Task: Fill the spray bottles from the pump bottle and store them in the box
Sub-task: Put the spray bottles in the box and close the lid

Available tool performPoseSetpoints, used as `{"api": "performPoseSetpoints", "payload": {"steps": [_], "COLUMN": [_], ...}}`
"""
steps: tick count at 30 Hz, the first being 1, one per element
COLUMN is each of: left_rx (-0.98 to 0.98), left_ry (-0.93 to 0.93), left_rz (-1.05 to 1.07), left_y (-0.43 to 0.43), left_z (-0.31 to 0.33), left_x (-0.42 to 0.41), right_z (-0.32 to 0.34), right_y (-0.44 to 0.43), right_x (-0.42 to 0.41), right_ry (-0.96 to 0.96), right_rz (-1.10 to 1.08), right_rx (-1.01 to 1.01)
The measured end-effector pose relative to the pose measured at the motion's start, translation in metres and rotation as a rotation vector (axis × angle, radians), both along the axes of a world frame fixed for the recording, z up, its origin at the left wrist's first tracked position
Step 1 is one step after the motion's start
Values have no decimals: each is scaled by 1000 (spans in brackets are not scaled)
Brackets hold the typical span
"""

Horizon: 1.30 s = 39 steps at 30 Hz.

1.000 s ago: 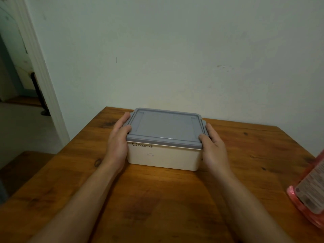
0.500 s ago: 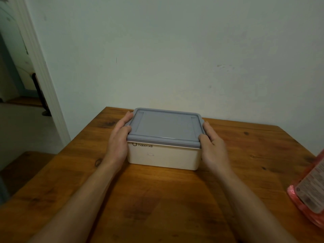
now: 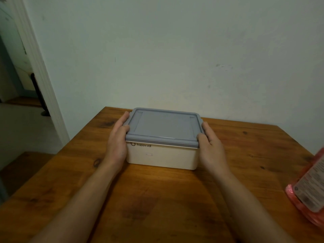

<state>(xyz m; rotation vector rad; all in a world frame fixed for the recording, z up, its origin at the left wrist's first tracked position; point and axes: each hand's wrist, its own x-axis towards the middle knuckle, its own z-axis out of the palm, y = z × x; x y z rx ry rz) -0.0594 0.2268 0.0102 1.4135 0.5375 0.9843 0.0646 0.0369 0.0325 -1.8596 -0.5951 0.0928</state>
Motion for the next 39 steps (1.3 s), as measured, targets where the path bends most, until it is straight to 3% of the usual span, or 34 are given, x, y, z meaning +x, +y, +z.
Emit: {"api": "performPoseSetpoints", "payload": {"steps": [8, 13, 20, 31, 39], "left_rx": [23, 310, 690, 421, 396], "left_ry": [-25, -181, -213, -74, 23], "left_rz": [53, 243, 81, -313, -405], "left_y": [-6, -23, -74, -152, -187], "left_z": [5, 18, 35, 23, 13], "left_x": [-3, -4, 4, 30, 46], "right_z": [3, 5, 5, -1, -5], "right_y": [-5, -15, -39, -88, -130], "right_x": [-2, -1, -4, -8, -7], "right_ry": [23, 23, -1, 24, 9], "right_rz": [43, 18, -21, -7, -34], "right_rx": [57, 88, 92, 110, 140]}}
